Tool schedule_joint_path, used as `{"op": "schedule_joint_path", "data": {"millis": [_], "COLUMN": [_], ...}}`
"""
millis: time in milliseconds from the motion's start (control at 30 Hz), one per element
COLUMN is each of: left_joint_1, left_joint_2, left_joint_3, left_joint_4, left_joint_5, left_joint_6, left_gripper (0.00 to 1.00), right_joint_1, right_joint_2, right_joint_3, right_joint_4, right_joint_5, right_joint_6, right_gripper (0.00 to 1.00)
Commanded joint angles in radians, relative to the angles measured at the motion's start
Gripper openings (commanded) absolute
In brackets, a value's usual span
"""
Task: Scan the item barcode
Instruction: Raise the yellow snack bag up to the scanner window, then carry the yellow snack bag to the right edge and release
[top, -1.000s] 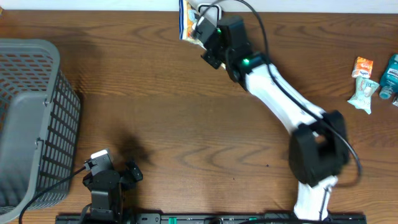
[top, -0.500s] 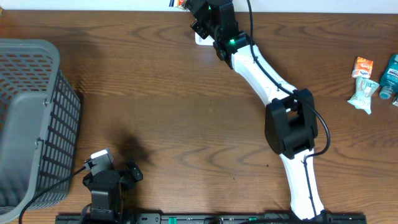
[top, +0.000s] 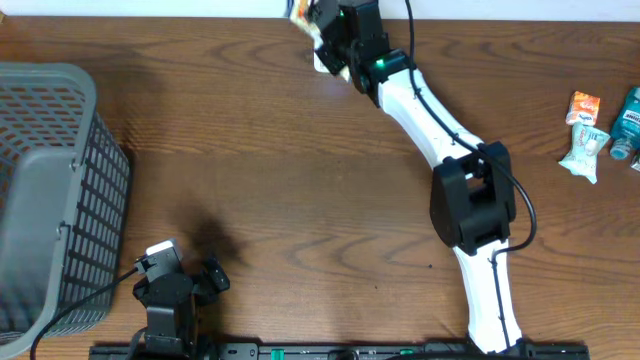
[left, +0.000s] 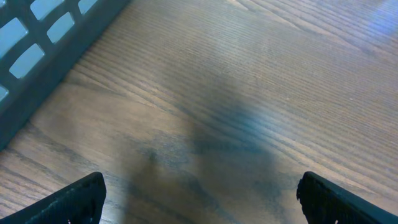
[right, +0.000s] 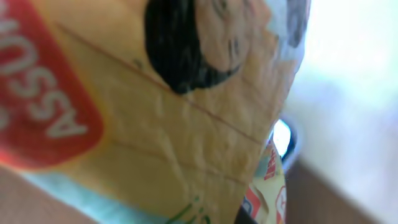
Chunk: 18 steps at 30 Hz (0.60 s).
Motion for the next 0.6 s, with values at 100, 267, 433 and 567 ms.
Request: {"op": "schedule_joint_path", "data": {"millis": [100,267,433,567], "left_joint_1": [0.002,0.002,0.002,0.002], "left_joint_2": [-0.002,-0.002,-0.002,-0.002], "left_joint_3": [-0.003,-0.003,-0.003,-0.003], "left_joint_4": [-0.067,-0.067,-0.067,-0.067], "left_joint_5": [-0.006,-0.006,-0.006,-0.006], "left_joint_6": [0.022,0.022,0.022,0.022], "left_gripper": [0.98,0.98,0.98,0.98], "right_joint_1": [-0.161,-0.324,-0.486,-0.581], "right_joint_2": [-0.28,-0.286,-0.232,-0.187], "right_joint_3": [0.026,0.018,-0.061,-0.152], "right_joint_4": [-0.317,-0.466,-0.437,-0.373], "right_joint_5": [0.006,0.085,0.103,0.103], "right_joint_6": [0.038,0.038,0.061,0.147], "right_gripper": [0.01,0.01,0.01,0.05]}}
